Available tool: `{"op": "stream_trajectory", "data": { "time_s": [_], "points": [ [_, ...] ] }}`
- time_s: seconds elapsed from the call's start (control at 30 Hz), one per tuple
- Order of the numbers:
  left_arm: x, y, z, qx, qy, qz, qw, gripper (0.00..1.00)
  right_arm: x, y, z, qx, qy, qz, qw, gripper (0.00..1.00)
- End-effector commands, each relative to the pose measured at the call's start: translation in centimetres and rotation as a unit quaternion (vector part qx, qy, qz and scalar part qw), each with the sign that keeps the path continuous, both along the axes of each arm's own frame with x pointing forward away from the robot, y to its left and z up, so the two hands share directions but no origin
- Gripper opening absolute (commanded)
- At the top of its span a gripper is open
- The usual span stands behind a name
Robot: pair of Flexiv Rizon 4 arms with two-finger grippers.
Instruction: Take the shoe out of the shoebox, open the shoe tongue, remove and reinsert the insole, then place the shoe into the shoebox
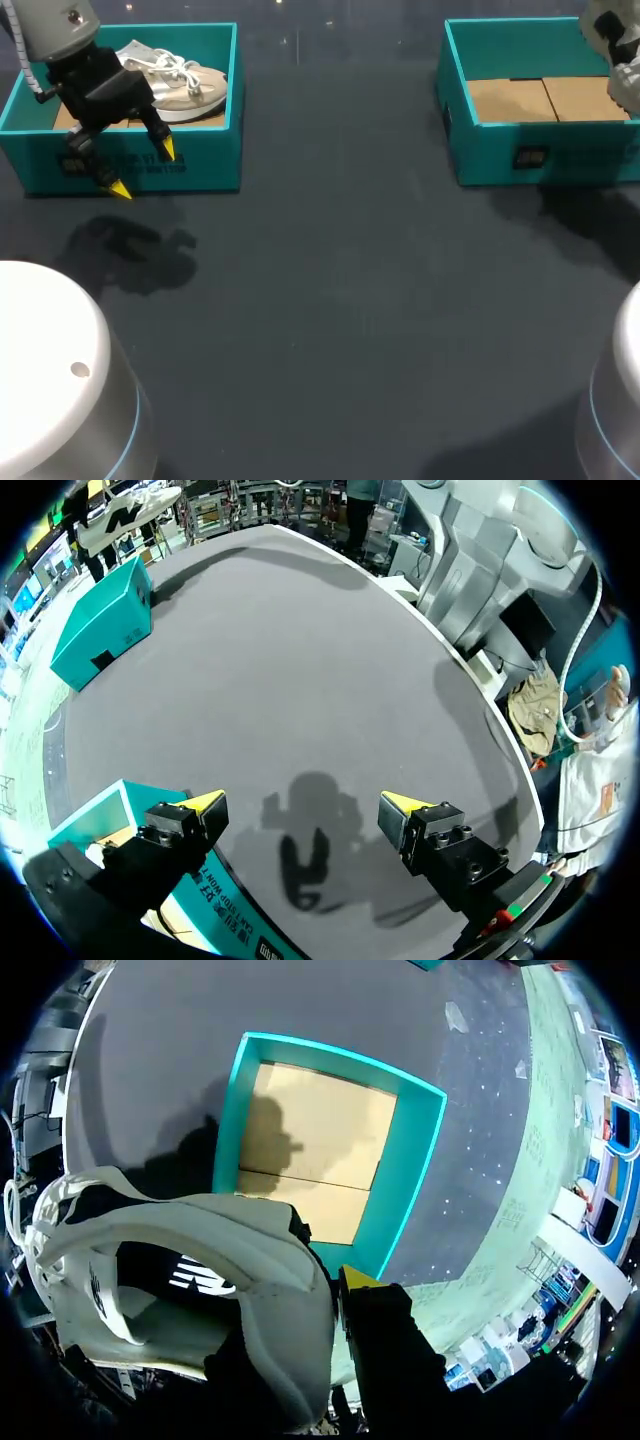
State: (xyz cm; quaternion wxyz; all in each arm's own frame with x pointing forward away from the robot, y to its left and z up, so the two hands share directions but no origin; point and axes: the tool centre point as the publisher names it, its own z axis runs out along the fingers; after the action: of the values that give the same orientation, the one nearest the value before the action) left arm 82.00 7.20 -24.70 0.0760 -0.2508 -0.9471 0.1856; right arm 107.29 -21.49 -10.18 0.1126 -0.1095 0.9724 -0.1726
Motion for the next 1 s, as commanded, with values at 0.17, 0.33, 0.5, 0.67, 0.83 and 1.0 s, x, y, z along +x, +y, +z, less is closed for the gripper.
{"op": "stream_trajectory", "data": {
  "time_s": [0.17,0.33,0.5,0.67,0.83,1.0],
  "points": [
    [-0.1,0.0,0.0,0.0,-0.001,0.0,1.0,1.0,0.4,-1.1,0.2,0.015,0.006,0.004,1.0,0.0],
    [-0.1,0.0,0.0,0.0,-0.001,0.0,1.0,1.0,0.4,-1.1,0.2,0.015,0.006,0.004,1.0,0.0],
    [-0.1,0.0,0.0,0.0,-0.001,0.0,1.0,1.0,2.2,-2.7,-0.7,0.013,0.001,0.014,1.0,0.0],
    [-0.1,0.0,0.0,0.0,-0.001,0.0,1.0,1.0,5.4,-5.9,-2.2,0.018,-0.003,0.02,1.0,0.0],
    [-0.1,0.0,0.0,0.0,-0.001,0.0,1.0,1.0,7.1,-8.1,-3.4,0.031,-0.009,0.015,0.999,0.0],
    [-0.1,0.0,0.0,0.0,-0.001,0.0,1.0,1.0,8.0,-9.2,-4.5,0.04,-0.003,-0.007,0.999,0.0]
  ]
}}
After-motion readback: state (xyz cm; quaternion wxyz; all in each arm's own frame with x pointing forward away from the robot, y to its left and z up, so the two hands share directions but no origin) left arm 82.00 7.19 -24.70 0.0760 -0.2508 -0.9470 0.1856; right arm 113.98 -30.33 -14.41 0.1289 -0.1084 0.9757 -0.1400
